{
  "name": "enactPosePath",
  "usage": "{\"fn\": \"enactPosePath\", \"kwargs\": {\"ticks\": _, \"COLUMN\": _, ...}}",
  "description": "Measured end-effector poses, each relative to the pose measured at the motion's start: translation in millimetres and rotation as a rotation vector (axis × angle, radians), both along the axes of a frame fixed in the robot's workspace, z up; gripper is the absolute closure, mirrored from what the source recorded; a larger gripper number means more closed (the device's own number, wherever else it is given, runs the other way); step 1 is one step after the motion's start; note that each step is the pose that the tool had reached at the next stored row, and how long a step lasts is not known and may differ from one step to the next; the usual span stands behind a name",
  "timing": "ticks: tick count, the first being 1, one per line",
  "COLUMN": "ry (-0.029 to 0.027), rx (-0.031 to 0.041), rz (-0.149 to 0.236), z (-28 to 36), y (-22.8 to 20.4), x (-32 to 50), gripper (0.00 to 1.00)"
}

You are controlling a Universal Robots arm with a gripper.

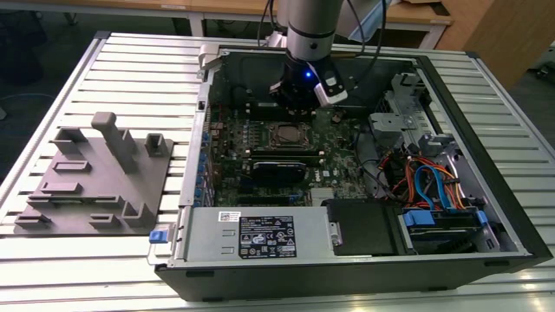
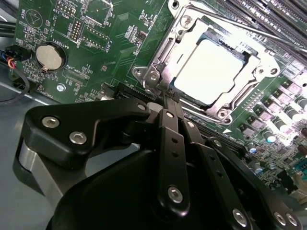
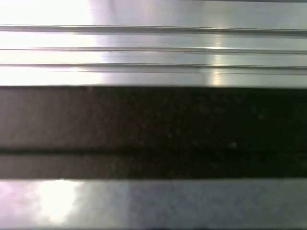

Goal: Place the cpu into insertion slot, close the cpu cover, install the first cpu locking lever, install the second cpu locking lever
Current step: 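Install the second cpu locking lever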

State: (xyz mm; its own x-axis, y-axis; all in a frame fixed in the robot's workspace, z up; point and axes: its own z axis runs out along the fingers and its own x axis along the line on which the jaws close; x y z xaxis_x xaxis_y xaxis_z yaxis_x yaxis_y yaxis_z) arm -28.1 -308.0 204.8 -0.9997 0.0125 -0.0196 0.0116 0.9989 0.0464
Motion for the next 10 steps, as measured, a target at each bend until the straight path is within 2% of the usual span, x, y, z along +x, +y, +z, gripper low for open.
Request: {"fn": "enactPosePath", "kwargs": {"ticks": 10, "ry": -0.0001, "rx": 0.0001, "rz": 0.0, "z": 9.6, "y": 0.1, "x": 0.0, "gripper": 0.9}}
